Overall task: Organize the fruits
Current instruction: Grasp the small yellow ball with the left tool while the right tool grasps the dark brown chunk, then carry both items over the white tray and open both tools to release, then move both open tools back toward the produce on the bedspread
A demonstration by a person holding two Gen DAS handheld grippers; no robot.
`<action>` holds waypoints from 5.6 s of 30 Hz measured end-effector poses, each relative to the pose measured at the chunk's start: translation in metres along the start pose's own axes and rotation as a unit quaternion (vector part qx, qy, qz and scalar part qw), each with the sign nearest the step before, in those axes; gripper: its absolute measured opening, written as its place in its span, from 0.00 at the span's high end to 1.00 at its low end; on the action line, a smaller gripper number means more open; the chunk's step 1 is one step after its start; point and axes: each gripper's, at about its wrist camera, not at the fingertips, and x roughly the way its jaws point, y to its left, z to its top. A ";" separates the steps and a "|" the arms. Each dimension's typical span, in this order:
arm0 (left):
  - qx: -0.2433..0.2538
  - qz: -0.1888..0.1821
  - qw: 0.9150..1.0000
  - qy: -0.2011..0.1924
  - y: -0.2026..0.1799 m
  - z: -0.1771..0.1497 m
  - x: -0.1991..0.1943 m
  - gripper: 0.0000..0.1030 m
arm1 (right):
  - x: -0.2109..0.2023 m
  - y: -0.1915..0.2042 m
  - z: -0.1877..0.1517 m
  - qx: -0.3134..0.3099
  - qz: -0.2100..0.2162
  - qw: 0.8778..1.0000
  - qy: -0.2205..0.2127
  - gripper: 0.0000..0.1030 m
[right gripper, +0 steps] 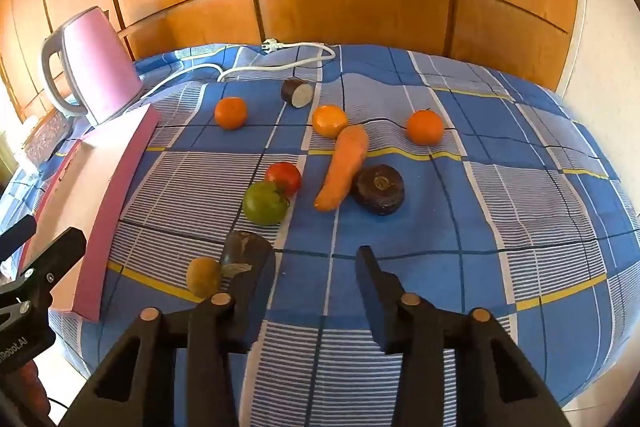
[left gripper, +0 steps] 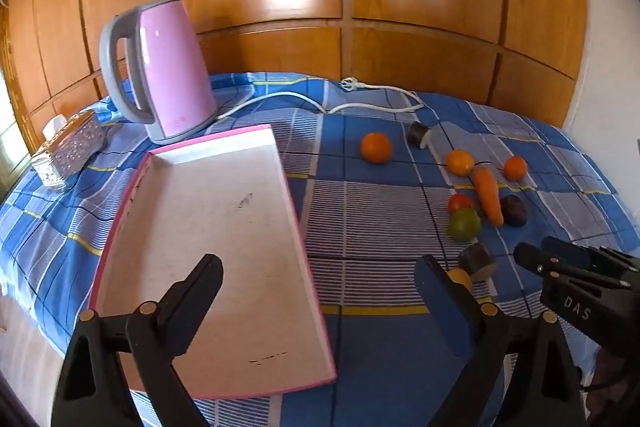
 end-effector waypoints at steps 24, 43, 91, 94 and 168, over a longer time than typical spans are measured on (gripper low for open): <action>0.139 -0.168 0.973 0.077 -0.074 -0.009 0.029 0.59 | 0.017 -0.059 -0.001 0.052 -0.043 0.996 0.055 0.63; 0.096 -0.157 0.978 0.100 -0.069 -0.019 0.064 0.75 | 0.034 -0.040 -0.013 0.003 -0.002 0.999 0.049 0.16; -0.136 0.023 0.990 0.006 0.109 0.022 0.014 0.71 | 0.011 0.068 0.019 -0.056 0.140 0.988 0.027 0.70; -0.148 0.036 0.988 -0.002 0.121 0.021 0.010 0.62 | 0.009 0.089 0.030 -0.072 0.162 0.984 0.028 0.70; 0.018 -0.068 0.997 0.038 -0.039 0.019 0.025 0.55 | 0.010 -0.023 0.000 0.041 0.005 0.999 0.019 0.65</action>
